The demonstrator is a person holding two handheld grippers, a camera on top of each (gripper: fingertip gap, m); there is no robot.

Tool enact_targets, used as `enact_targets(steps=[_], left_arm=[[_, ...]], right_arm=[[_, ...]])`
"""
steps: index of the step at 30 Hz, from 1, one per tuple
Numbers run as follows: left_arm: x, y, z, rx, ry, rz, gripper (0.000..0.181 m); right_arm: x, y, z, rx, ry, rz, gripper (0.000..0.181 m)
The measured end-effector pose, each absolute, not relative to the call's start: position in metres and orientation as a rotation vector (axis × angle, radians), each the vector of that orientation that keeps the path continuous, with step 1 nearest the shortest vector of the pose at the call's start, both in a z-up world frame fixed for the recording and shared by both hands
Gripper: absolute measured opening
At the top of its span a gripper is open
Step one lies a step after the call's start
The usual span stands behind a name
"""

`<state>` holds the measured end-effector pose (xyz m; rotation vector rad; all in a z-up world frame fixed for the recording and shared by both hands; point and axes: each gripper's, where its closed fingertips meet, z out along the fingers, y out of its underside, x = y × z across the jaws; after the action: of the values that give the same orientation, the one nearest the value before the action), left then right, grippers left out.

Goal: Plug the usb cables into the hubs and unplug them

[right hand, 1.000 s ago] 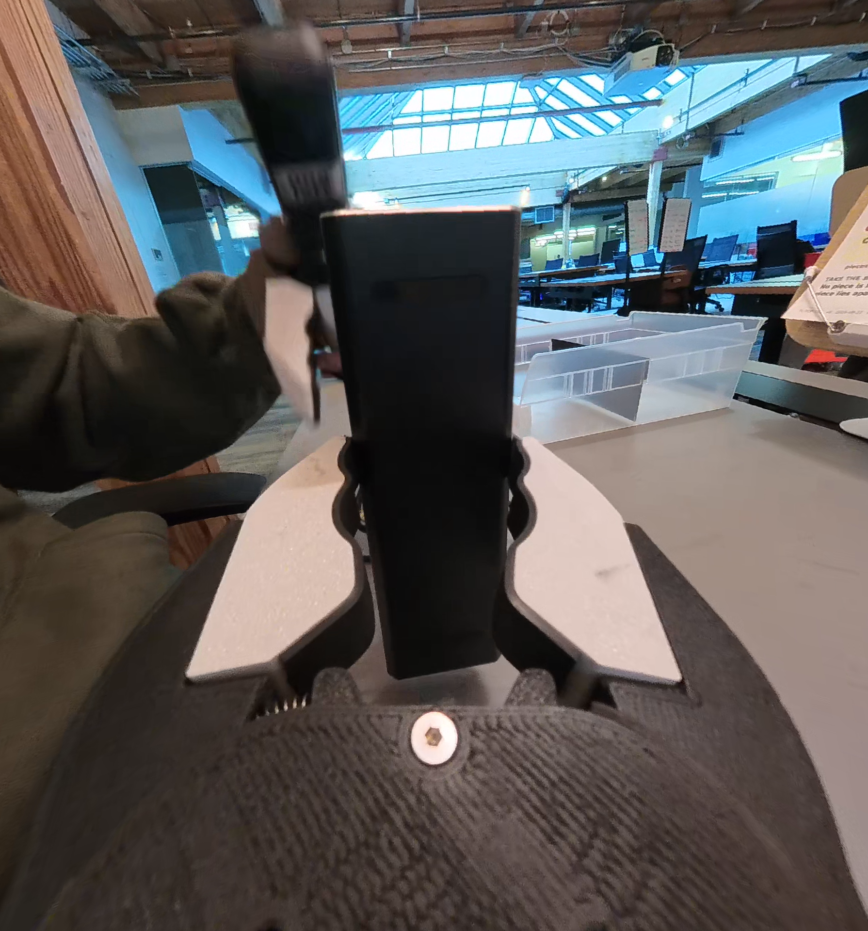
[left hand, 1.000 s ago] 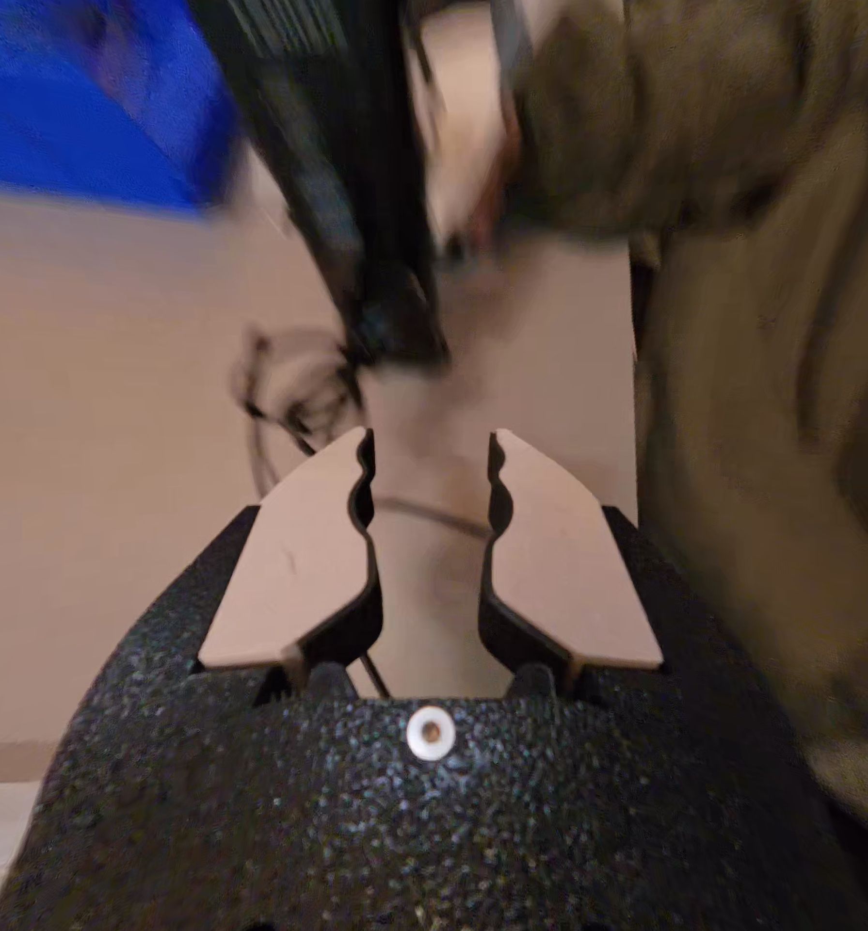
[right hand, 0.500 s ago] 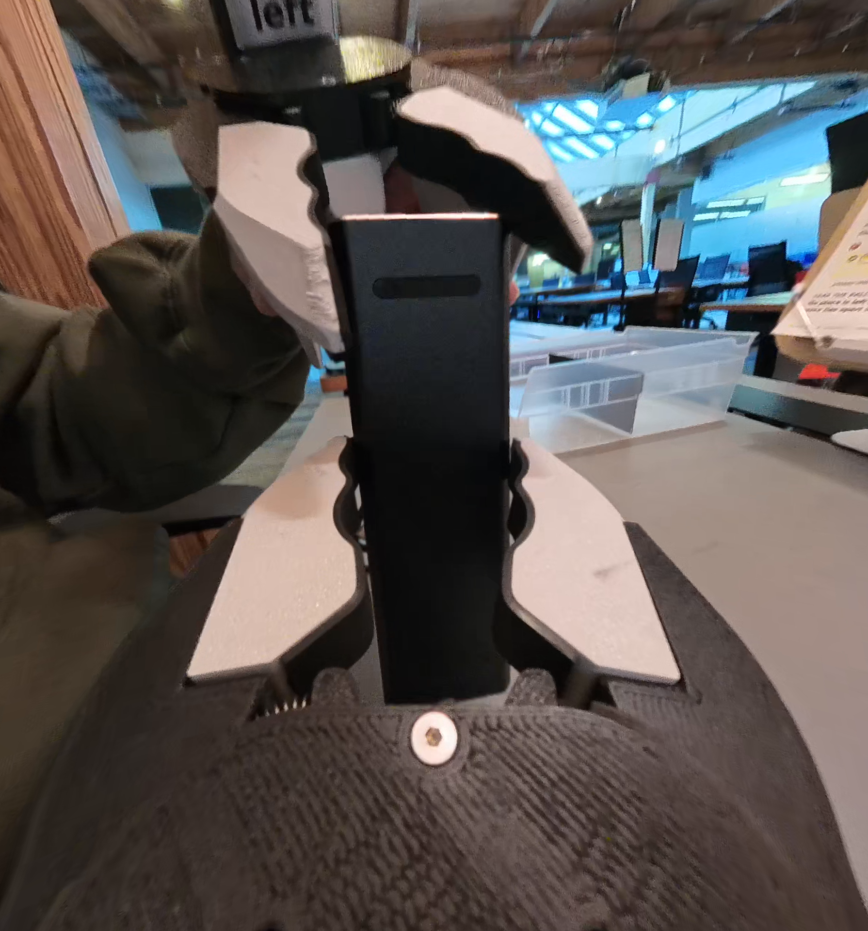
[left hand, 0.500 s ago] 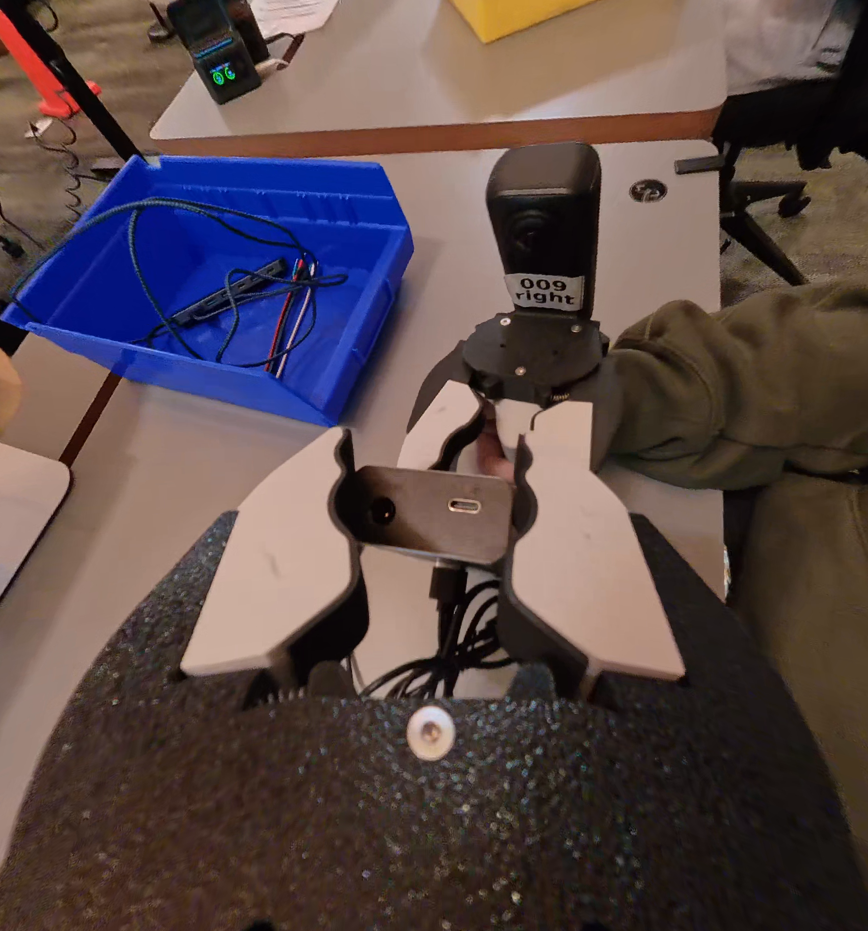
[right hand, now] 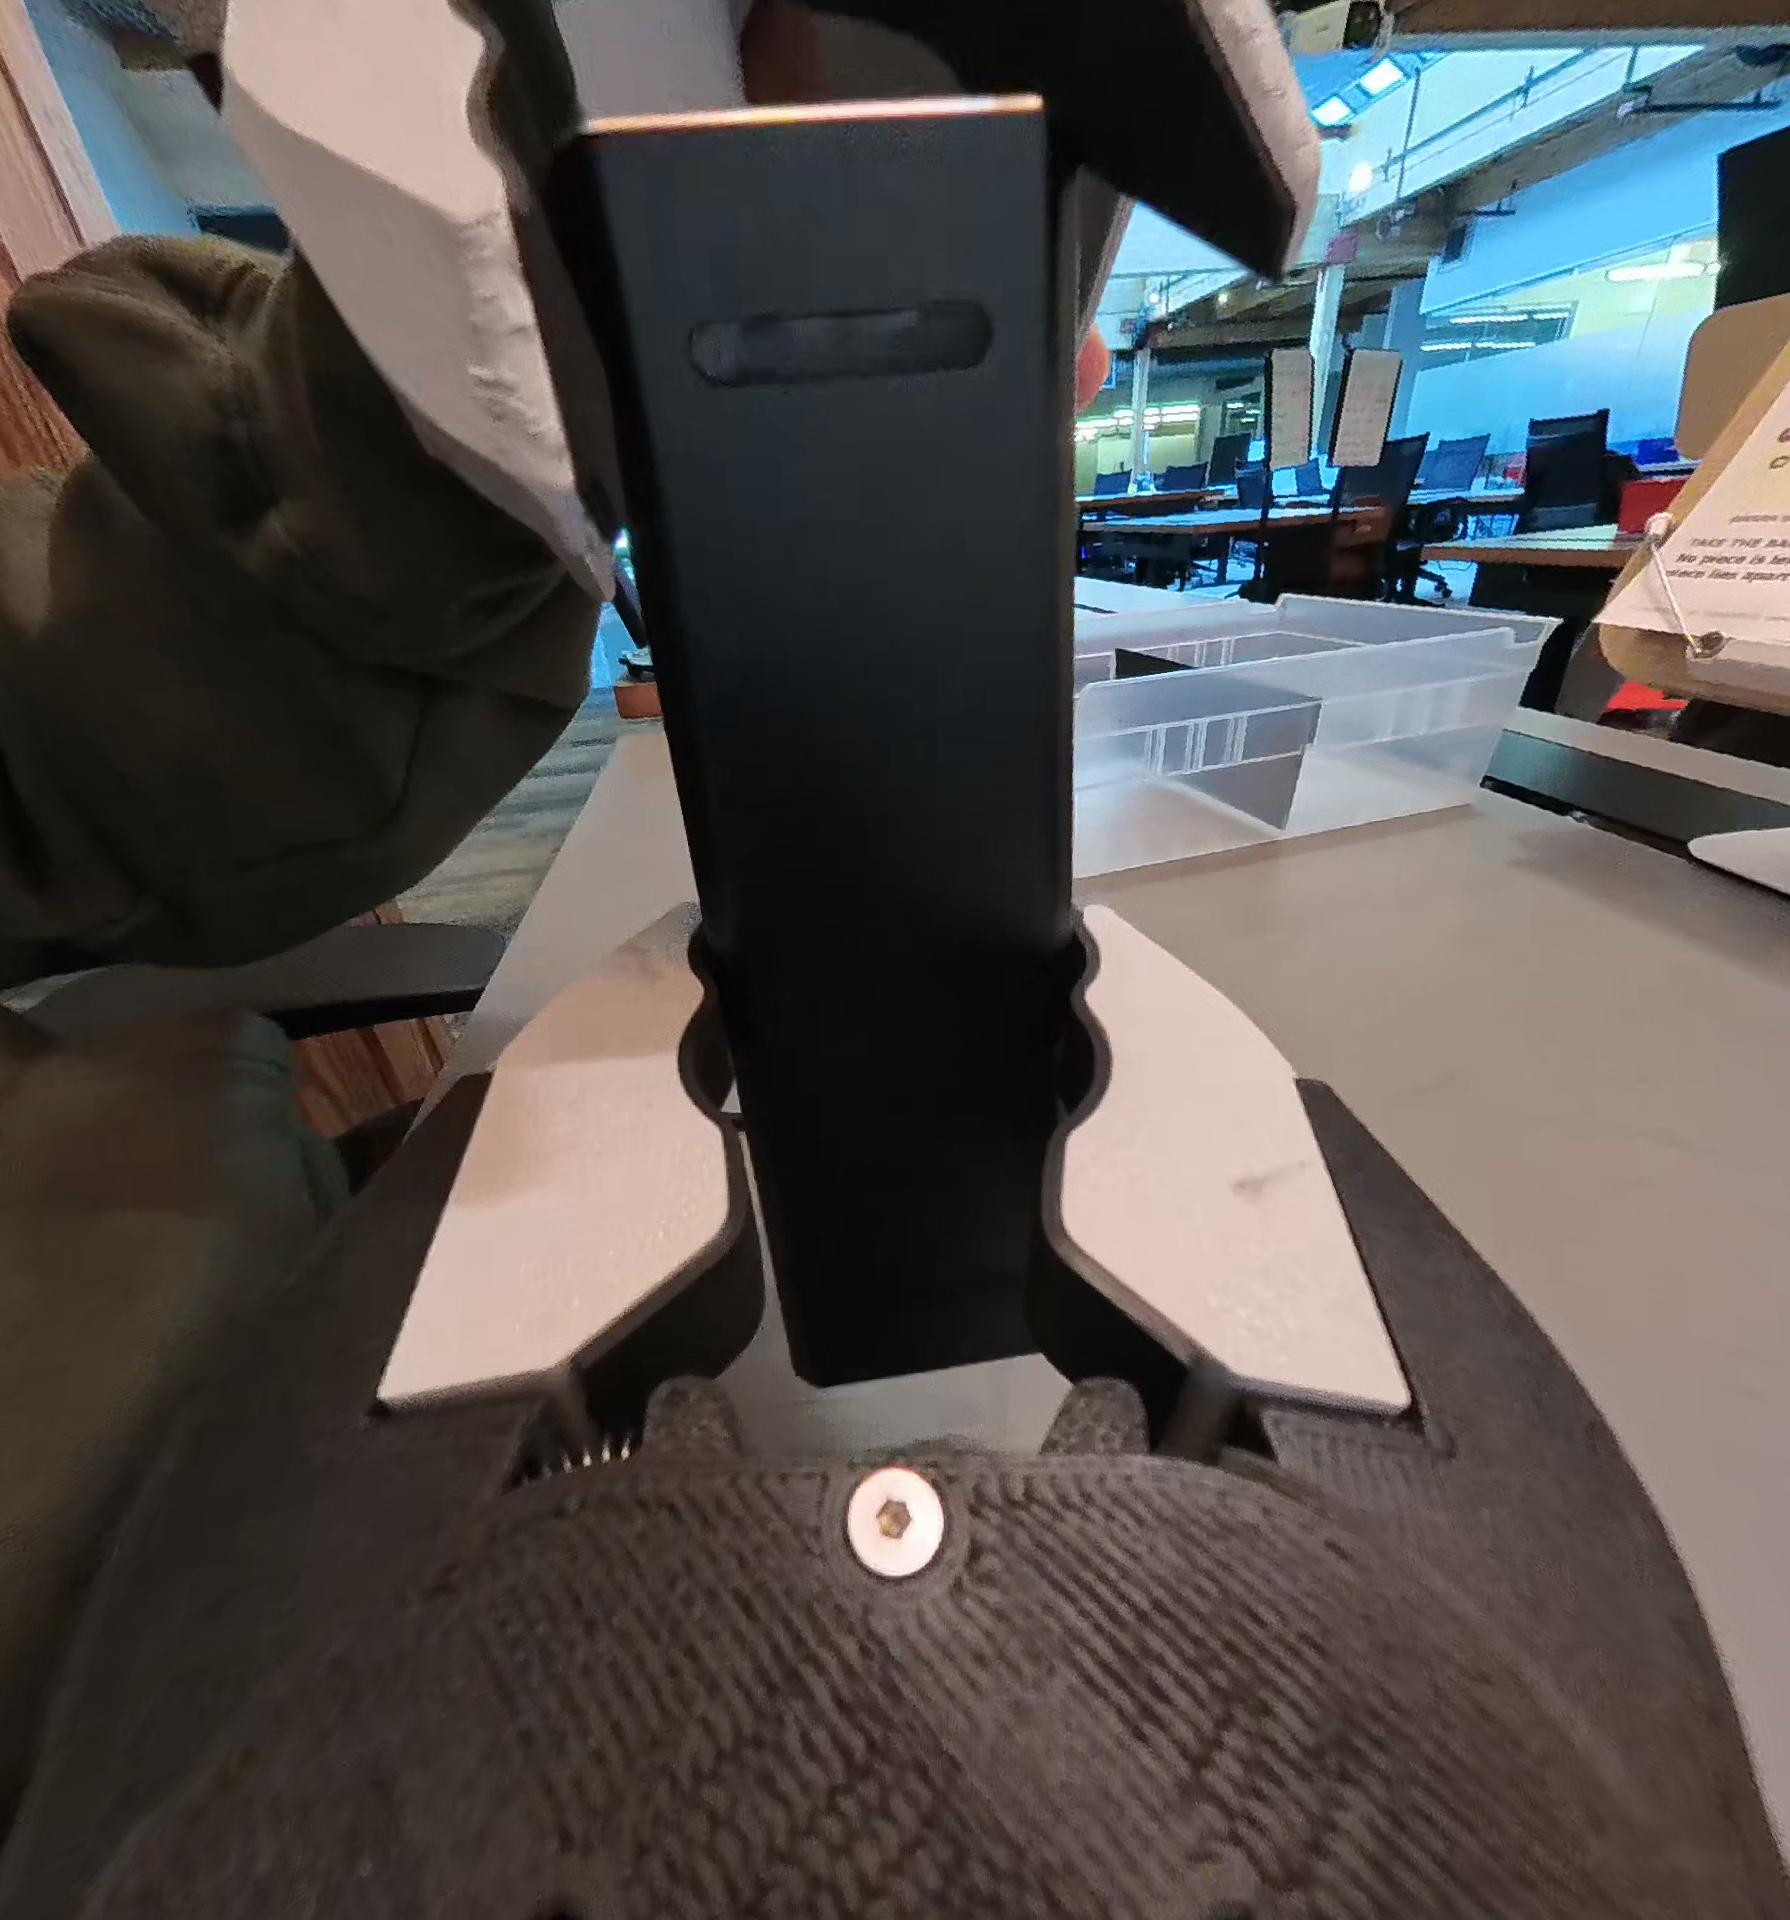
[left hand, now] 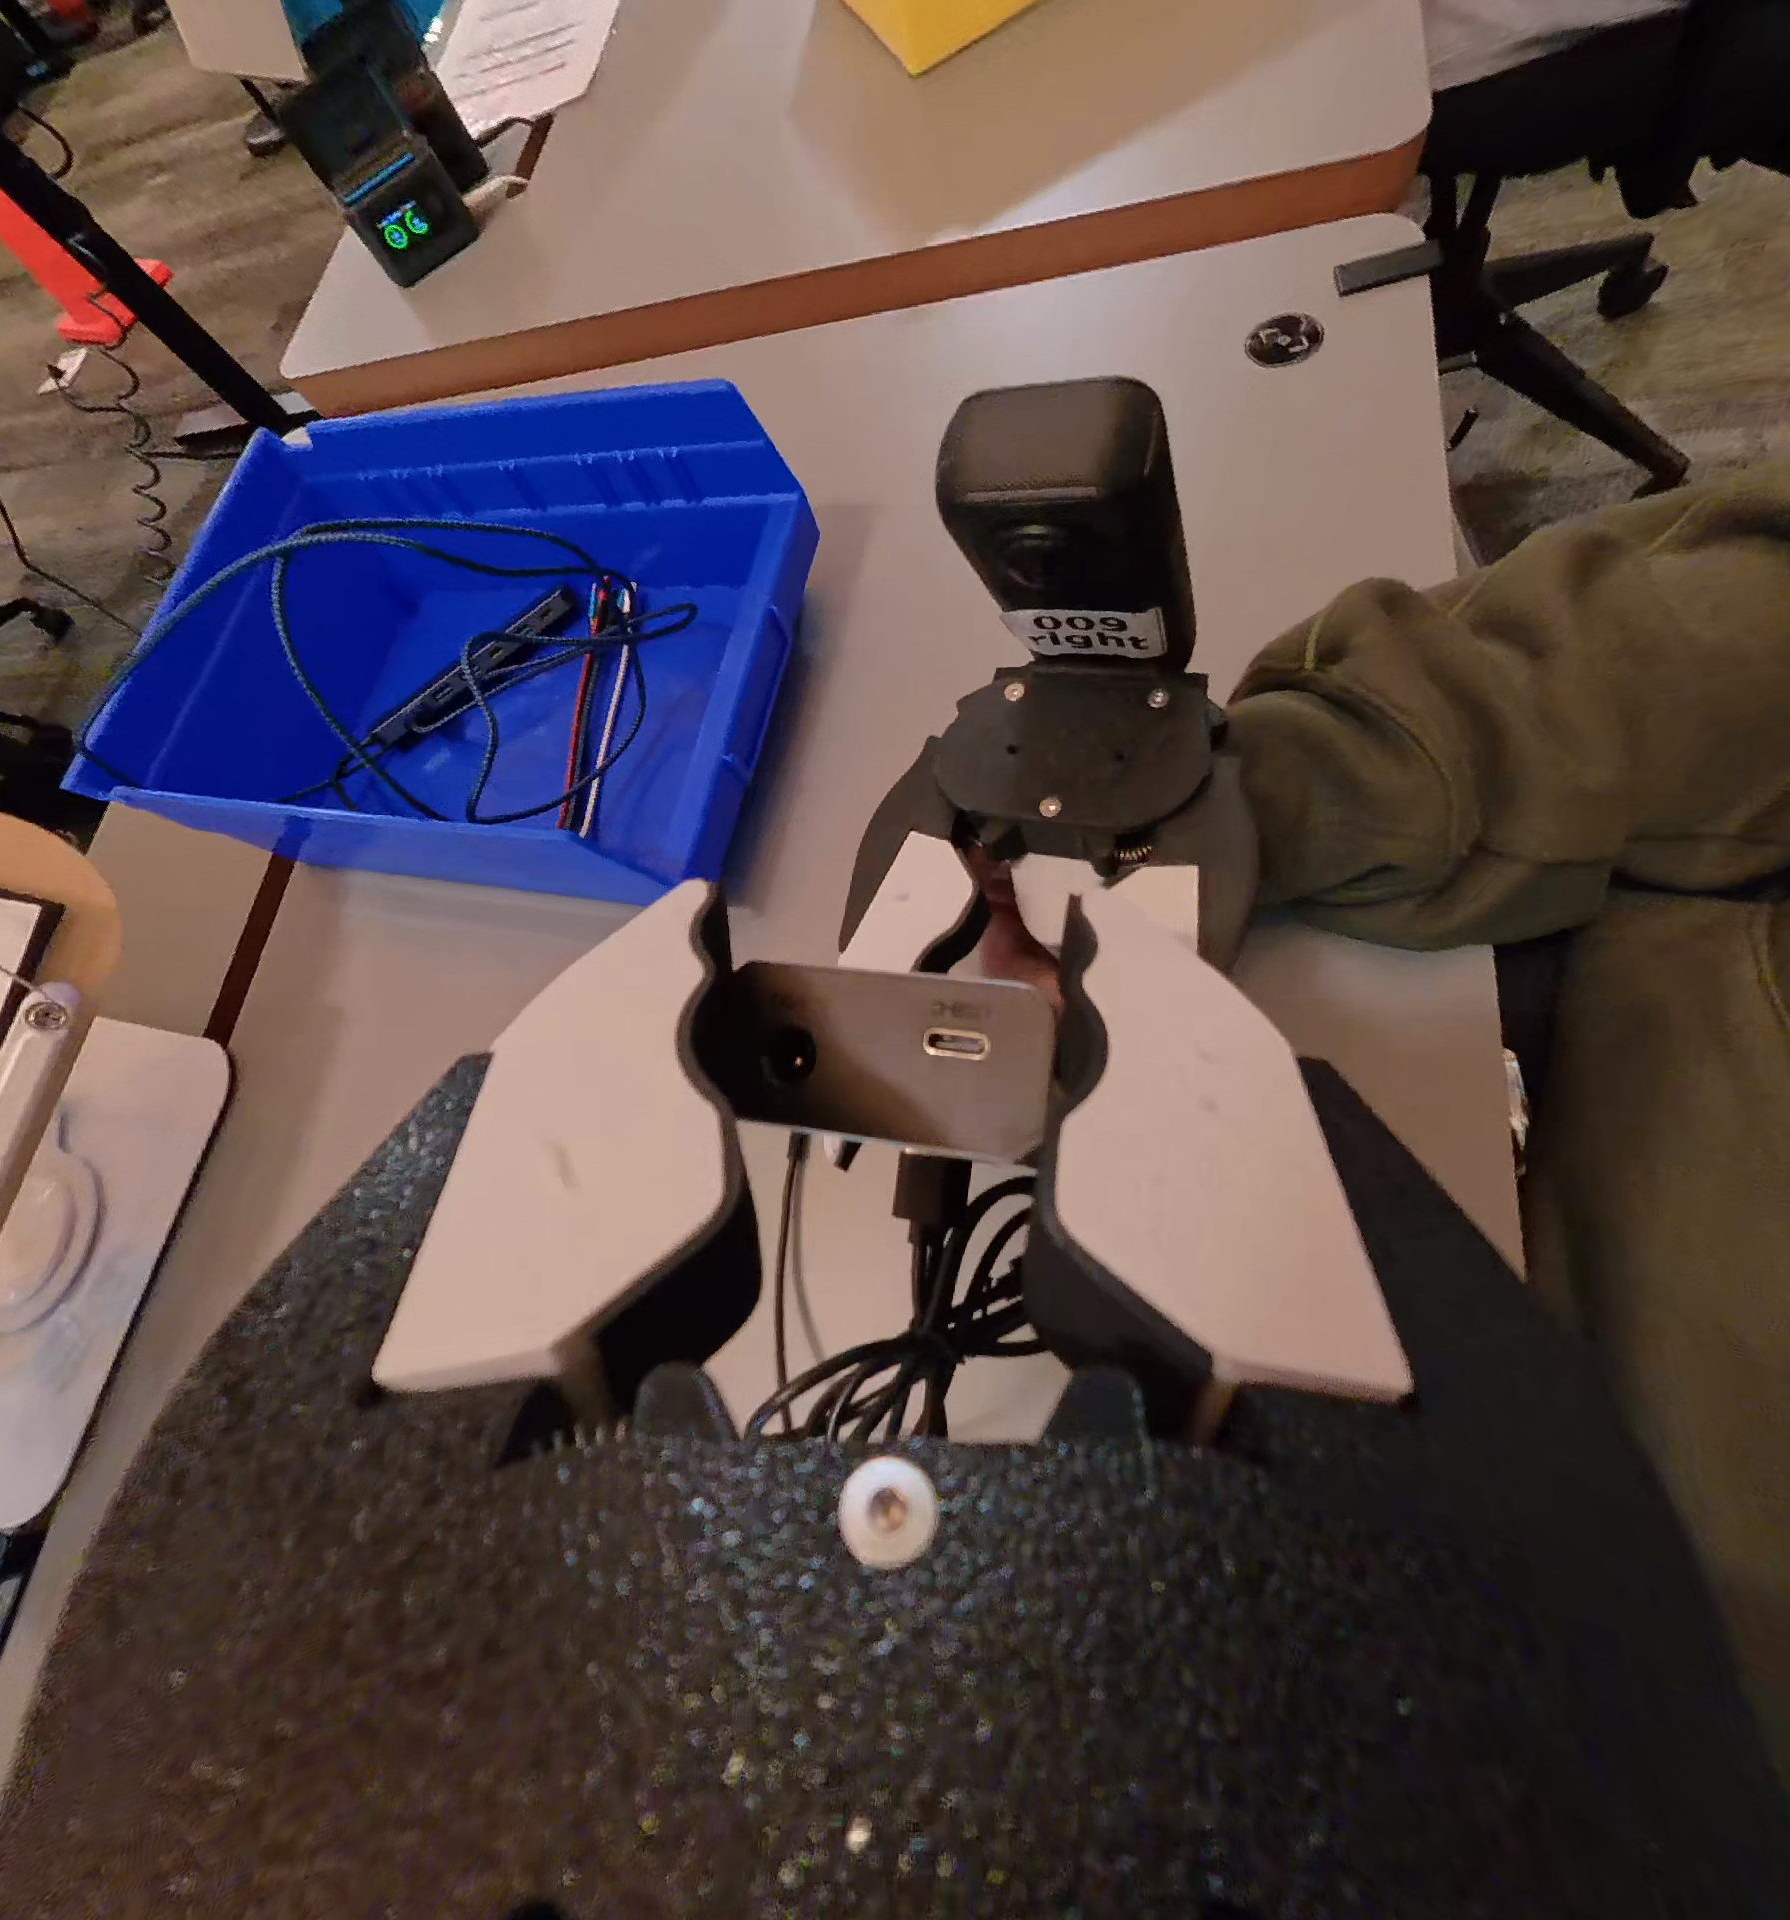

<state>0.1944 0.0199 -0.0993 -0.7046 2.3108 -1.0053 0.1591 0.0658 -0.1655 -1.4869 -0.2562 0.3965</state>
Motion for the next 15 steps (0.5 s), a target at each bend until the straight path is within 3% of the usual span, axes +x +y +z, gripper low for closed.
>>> enact_targets(steps=[15], left_arm=[[0.194,0.014,-0.106,-0.559,2.352,-0.927,0.059]], right_arm=[[0.16,0.072,-0.171,-1.533,-0.242,0.364,0.062]])
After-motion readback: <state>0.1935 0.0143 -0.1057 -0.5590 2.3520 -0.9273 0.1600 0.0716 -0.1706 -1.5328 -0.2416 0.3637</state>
